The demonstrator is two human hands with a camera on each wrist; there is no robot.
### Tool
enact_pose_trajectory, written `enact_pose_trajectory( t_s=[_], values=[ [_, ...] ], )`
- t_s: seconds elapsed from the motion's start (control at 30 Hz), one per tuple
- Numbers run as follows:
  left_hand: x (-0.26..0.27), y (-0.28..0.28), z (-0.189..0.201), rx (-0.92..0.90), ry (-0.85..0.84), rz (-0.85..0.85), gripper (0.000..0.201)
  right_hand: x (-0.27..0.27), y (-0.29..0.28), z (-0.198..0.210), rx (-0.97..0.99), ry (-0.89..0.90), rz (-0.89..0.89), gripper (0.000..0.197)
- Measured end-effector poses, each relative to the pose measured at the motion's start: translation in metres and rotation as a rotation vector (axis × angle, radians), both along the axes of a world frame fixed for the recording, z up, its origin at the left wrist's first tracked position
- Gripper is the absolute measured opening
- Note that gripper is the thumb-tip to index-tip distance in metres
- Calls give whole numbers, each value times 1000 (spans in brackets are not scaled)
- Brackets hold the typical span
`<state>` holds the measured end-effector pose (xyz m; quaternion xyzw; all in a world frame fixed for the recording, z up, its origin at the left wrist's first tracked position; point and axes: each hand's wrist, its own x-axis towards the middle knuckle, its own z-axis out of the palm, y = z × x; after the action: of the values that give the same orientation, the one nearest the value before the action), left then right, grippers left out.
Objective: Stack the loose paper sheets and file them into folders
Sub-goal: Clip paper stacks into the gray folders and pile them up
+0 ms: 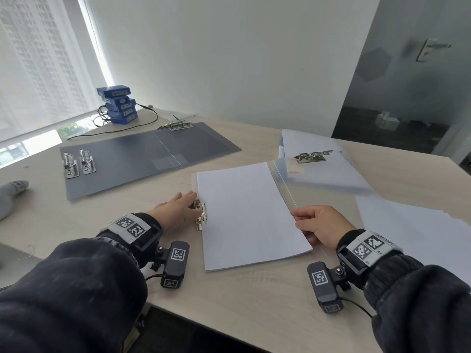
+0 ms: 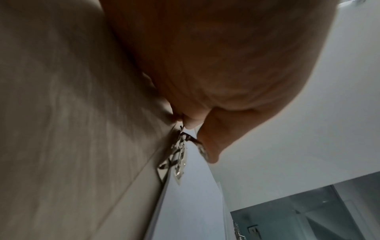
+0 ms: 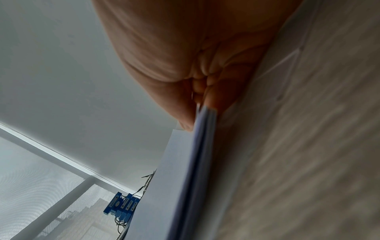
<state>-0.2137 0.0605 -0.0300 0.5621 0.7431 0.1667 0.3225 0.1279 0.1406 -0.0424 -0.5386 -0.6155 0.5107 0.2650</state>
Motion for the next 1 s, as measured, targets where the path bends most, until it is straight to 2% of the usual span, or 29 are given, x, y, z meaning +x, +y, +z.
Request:
enact_pose_trajectory(
  t_s=[0.13, 0.47, 0.67, 0.9, 1.0],
  values=[
    [-5, 3, -3, -53, 166, -74, 88, 0, 0, 0, 4, -3, 1, 31],
    [-3, -1, -1, -15, 265, -82, 95, -1, -1, 1, 4, -18, 0, 31],
    [2, -7, 4, -13, 251, -60, 95, -1, -4, 4, 8, -34, -3, 31],
    [9, -9, 8, -25, 214, -30, 86, -1, -9, 9, -1, -21, -31, 28],
    [7, -12, 5, 15, 120, 63, 96, -2, -16, 12, -1, -1, -51, 23]
  ],
)
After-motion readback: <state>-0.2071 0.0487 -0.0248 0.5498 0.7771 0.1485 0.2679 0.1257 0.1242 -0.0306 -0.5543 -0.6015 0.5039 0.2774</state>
